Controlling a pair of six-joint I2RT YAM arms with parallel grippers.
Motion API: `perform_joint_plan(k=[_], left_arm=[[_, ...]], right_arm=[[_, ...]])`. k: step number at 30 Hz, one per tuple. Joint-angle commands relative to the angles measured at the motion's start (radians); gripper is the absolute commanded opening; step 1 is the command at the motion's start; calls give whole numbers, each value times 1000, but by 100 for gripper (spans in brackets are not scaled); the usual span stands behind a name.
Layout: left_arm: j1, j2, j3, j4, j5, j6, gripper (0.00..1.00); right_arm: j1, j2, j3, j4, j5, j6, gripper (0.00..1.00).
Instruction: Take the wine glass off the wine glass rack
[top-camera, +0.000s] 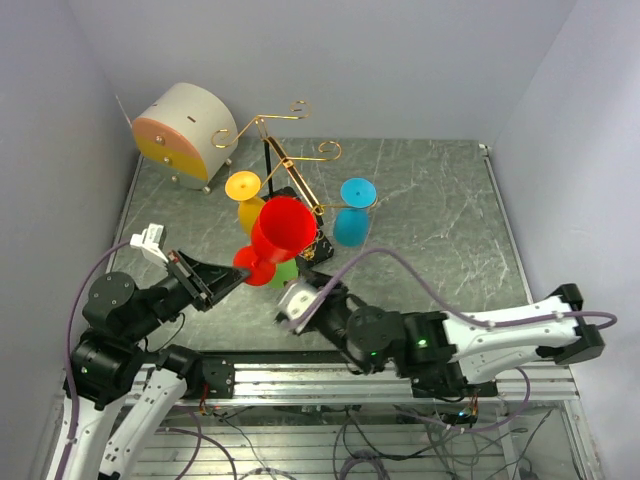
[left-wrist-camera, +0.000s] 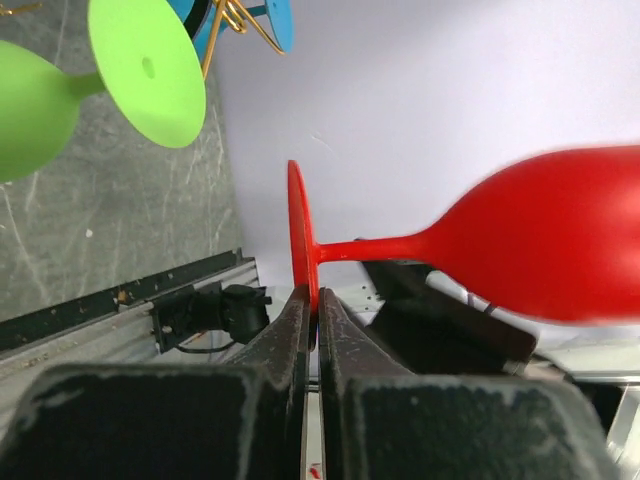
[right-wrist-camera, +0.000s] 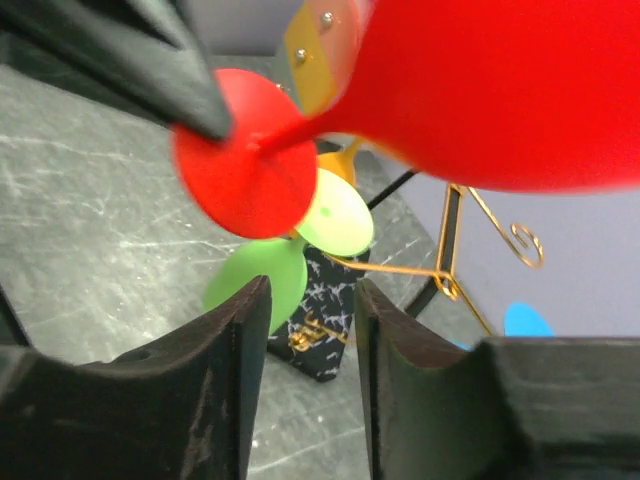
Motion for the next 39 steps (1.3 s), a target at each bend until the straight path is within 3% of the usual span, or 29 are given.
perform_joint_plan(k=[1,7,13,19,23,26,28,32,33,35,37,39], left_arm=[[7,-57,-40,82,-62,37,7],[6,-109,-43,46,-141,113,7],[7,-187,-39,-38,-221,209,7],[6,-245,-62,-69,-224,237,7],[6,-248,-53,-101,-231,258,7],[6,-245,-36,-120,-244,270,7],[6,-243,-28,-123,-244,273,7],[6,-244,-25,-121,-246,270,7],[6,-245,-25,-120,-245,268,7],[6,-248,-22,-124,-242,266,7],[6,-250,-13,-137,-249,268,7],[6,-254,-5,-147,-253,271,7]], right_arm=[[167,-109,99,-335,96,334,45],[168,-155,209,-788,112,730,47],[166,-204,341,-1031,219,996,47],[160,-208,525,-979,242,906,50],[154,-99,690,-977,376,778,50],[129,-26,744,-855,455,607,52],[58,-6,725,-677,511,425,52],[-215,7,504,63,516,-176,59],[-280,34,493,166,501,-251,62],[-389,123,621,-49,451,-144,63],[-498,251,849,-422,345,178,63],[-586,357,1115,-729,186,400,58]])
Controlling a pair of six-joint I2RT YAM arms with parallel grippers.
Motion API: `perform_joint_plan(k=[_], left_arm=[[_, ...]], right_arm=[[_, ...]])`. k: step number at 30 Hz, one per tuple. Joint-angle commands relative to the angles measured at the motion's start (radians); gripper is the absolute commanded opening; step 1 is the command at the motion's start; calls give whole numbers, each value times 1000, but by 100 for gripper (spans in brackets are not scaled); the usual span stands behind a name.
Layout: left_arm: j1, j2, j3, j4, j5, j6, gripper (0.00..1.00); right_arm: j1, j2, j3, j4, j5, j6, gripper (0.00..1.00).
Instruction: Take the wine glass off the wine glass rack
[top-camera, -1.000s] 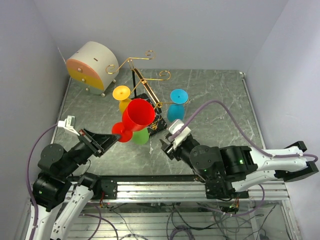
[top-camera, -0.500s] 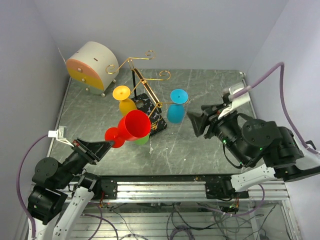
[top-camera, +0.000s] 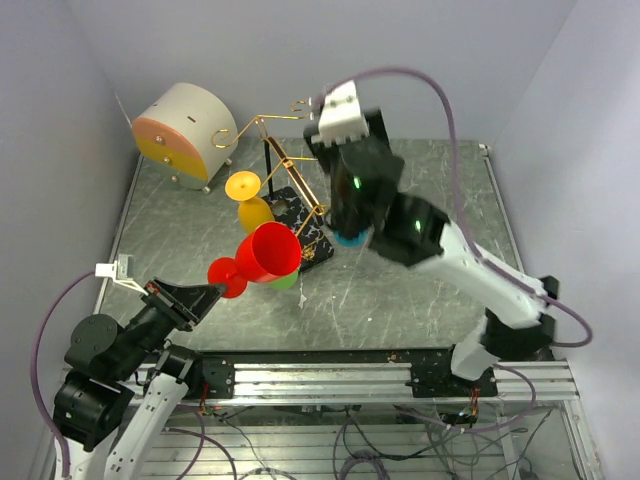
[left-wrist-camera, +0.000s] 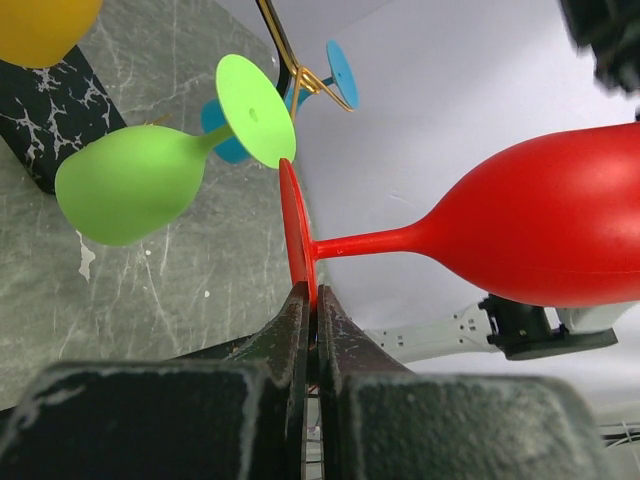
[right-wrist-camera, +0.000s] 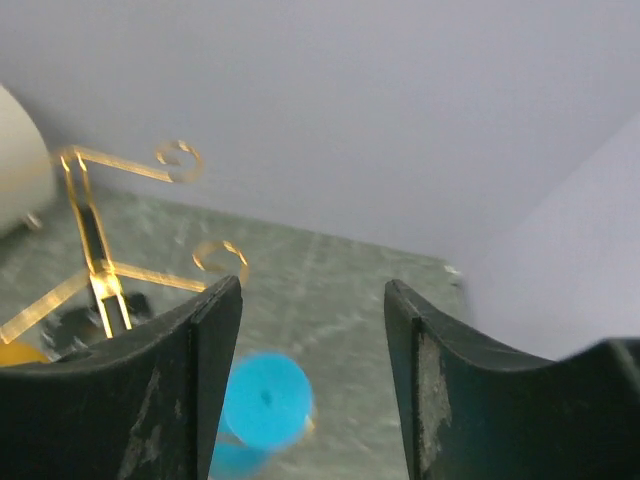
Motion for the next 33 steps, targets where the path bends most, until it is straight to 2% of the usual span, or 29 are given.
perform_joint_plan(k=[1,2,4,5,7,10,14,16,19,26,29,30,31,33], left_arm=[[4,-15,47,-10,-22,19,7],[4,-15,51,-15,-23,22,7],[4,-11,57,-20,-27,33,7],[4,-6,61,-23,-28,42,7],[4,6,64,-20,-25,59,7],[5,37,62,5,-10,81,7],[4,89,58,60,25,111,7],[4,114,59,83,43,123,7],[4,148,68,110,59,139,7],[5,197,100,133,68,157,7],[4,204,103,145,71,154,7],[4,206,103,148,73,155,7],[4,210,102,151,74,155,7],[4,214,103,146,68,158,7]], right_arm=[[-174,153,461,-495,-314,358,51],[-202,177,542,-574,-405,418,40],[-243,175,590,-674,-628,512,1],[-260,142,551,-689,-698,554,0],[-288,49,412,-662,-1012,606,0],[-295,-63,242,-620,-1338,658,0],[-294,-125,138,-599,-1583,694,51],[-293,-134,105,-587,-1629,697,59],[-293,-114,102,-598,-1644,694,59],[-293,-83,61,-579,-1652,691,57],[-293,-71,57,-582,-1638,691,52],[-293,-66,57,-581,-1642,691,46],[-293,-62,60,-580,-1644,691,34],[-293,-52,74,-584,-1623,698,0]])
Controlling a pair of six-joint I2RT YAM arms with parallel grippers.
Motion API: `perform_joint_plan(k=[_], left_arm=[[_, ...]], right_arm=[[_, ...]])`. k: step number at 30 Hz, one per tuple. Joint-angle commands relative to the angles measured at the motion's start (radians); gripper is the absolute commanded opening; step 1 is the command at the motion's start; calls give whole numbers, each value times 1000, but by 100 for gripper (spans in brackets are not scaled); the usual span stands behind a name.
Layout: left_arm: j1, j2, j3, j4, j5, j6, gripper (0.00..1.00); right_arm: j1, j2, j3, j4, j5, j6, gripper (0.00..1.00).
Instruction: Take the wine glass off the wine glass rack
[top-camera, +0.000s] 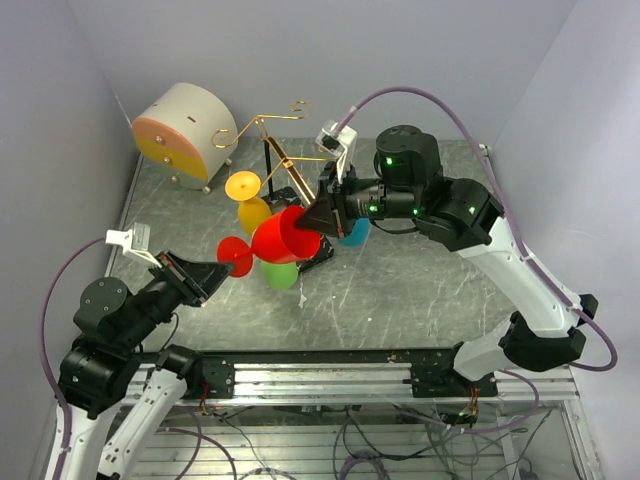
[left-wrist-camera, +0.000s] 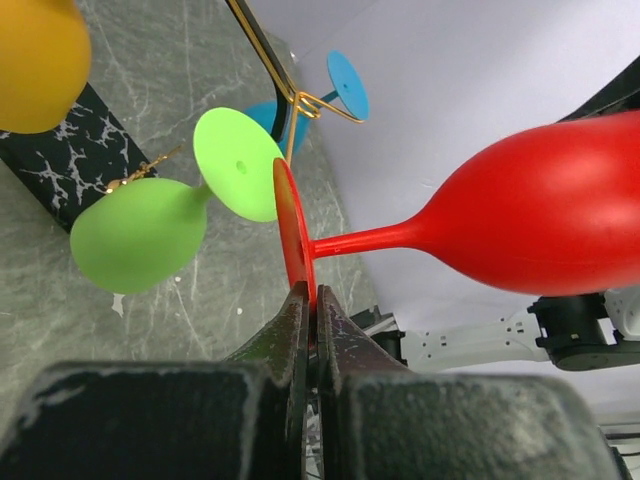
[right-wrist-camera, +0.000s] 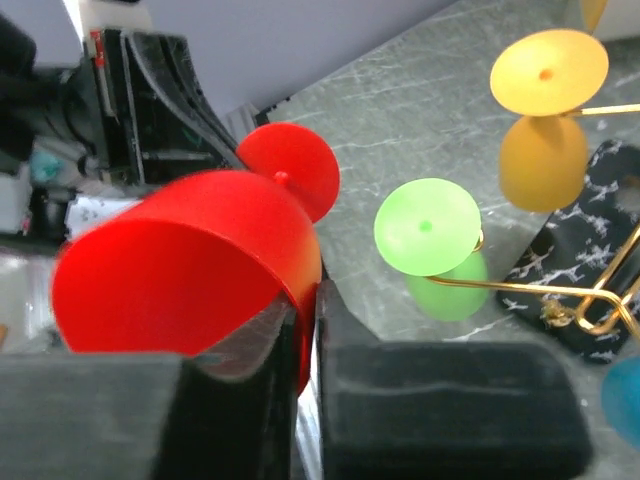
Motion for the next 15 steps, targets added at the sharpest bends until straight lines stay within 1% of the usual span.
perform_joint_plan(k=[1,2,3,4,5,7,9,11,13,15], left_arm=[[4,16,29,47,14,20,9],[4,20,31,35,2,24,16],[4,26,36,18,-13,29,32],[4,35,42,-2,-35,36,40],[4,46,52,-27,-62,50,45],[5,72,82,-87,-141,91,49],[5,95,113,-127,-225,147,51],[4,115,138,-149,-307,200,51],[4,128,152,-152,-394,256,51],[4,132,154,-142,-465,307,51]], right_arm=[[-1,17,28,0,23,14,0],[-1,17,37,-1,45,19,0],[0,17,53,-2,80,22,0],[-2,20,74,-10,124,24,0],[-1,24,100,-24,176,23,0],[-8,46,167,-52,309,14,0],[-33,70,239,-67,440,-2,0],[-92,100,317,-82,542,-10,0],[-206,126,377,-85,574,-8,0],[-349,152,411,-81,576,7,0]])
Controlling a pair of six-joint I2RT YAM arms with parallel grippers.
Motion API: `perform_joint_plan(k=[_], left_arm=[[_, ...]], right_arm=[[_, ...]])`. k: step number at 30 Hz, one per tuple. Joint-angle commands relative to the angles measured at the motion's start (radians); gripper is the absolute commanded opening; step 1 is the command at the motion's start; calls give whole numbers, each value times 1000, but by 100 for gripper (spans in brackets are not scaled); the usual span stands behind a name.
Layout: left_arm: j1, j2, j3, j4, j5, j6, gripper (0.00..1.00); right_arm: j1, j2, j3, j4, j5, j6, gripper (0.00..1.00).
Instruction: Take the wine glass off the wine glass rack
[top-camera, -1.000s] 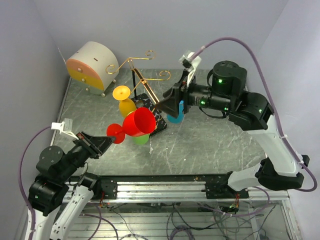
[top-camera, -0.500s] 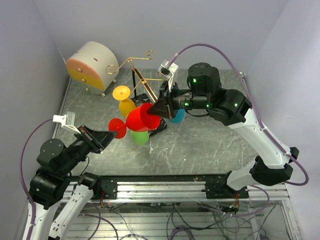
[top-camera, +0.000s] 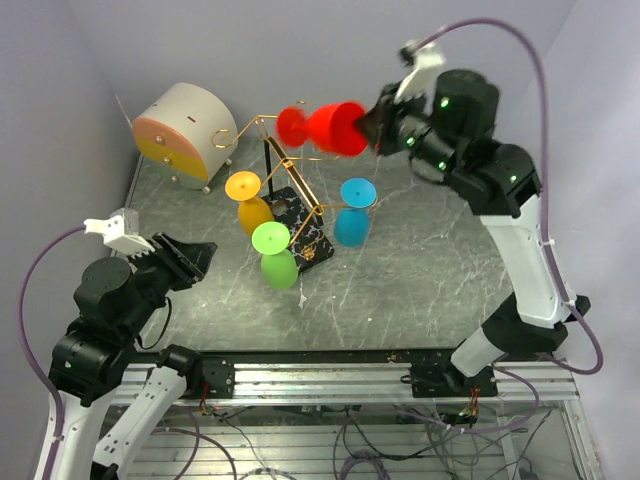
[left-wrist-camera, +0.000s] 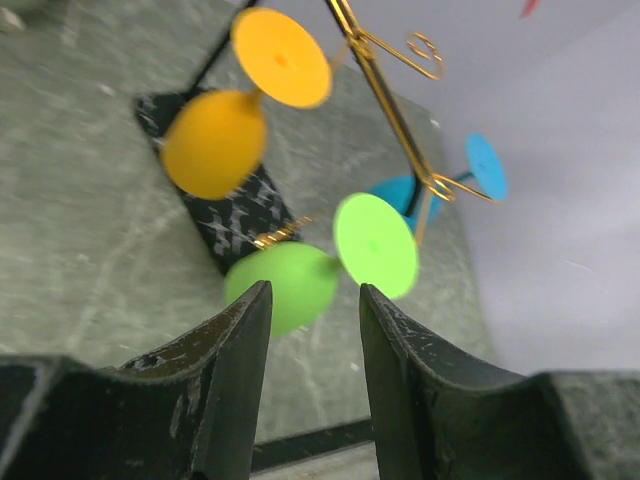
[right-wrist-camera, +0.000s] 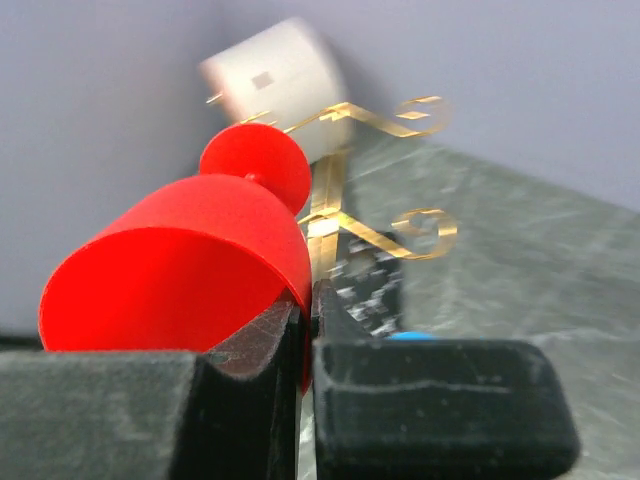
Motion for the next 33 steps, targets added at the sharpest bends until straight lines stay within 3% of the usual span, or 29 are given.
perform_joint_plan(k=[1,3,5,8,14,19,25,33], left_arm=[[4,12,30,-9,-242,177,51],[4,11,10,16,-304,224,50],[4,15,-13,40,-356,258,50],[4,37,-44,73,-390,298,50],[5,118,-108,106,-407,318,48],[4,143,-168,124,-403,321,47],[4,100,-229,161,-389,327,46],[4,99,-241,159,-367,329,46]], right_arm=[[-283,51,88,-10,158,22,0],[-501,80,68,-4,79,61,0],[-643,122,35,-22,1,108,0],[-755,182,-24,-75,-60,140,0],[-765,240,-141,-245,95,164,0],[-765,113,-444,-160,174,150,0],[-767,37,-687,-99,150,136,0],[-766,26,-763,-85,152,123,0]])
